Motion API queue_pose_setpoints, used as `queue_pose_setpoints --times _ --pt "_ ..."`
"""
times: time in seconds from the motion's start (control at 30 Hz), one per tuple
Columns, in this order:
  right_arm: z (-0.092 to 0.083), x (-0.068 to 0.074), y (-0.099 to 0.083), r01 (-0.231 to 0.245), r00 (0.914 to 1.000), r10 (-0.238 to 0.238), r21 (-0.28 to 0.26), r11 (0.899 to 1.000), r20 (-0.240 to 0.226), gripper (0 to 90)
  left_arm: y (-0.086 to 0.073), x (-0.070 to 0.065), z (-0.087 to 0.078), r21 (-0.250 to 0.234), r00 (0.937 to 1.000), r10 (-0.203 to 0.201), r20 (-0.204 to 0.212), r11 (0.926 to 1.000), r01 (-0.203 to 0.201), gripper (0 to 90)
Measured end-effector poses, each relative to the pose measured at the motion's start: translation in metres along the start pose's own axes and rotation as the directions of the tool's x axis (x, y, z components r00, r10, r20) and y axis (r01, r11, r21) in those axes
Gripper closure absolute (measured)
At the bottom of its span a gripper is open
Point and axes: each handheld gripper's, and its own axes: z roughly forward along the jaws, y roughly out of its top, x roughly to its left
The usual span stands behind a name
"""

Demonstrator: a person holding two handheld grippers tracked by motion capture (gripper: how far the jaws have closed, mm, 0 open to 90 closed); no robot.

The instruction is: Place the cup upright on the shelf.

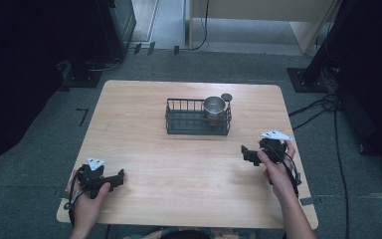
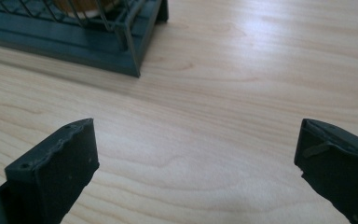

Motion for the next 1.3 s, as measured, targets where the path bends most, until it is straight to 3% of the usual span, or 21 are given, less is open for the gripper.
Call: queue_pose_setpoints --times 0.37,1.13,1.3 --pt "-0.004 -0.014 -0.03 -0.043 0.9989 0.042 0.028 0.999 0.021 0.0 0.0 0.0 0.0 0.0 1.0 0.001 0.0 1.0 -0.001 0.0" --pt "-0.023 -0.035 -0.078 -0.086 0.9931 0.079 0.084 0.993 0.087 0.0 0.0 0.0 0.0 0.0 1.0 0.001 0.0 1.0 -0.001 0.0" --pt "-0.027 -0.032 -0.091 -0.065 0.9921 0.055 0.094 0.993 0.112 0.0 0.0 0.0 0.0 0.0 1.0 0.0 0.0 1.0 0.0 0.0"
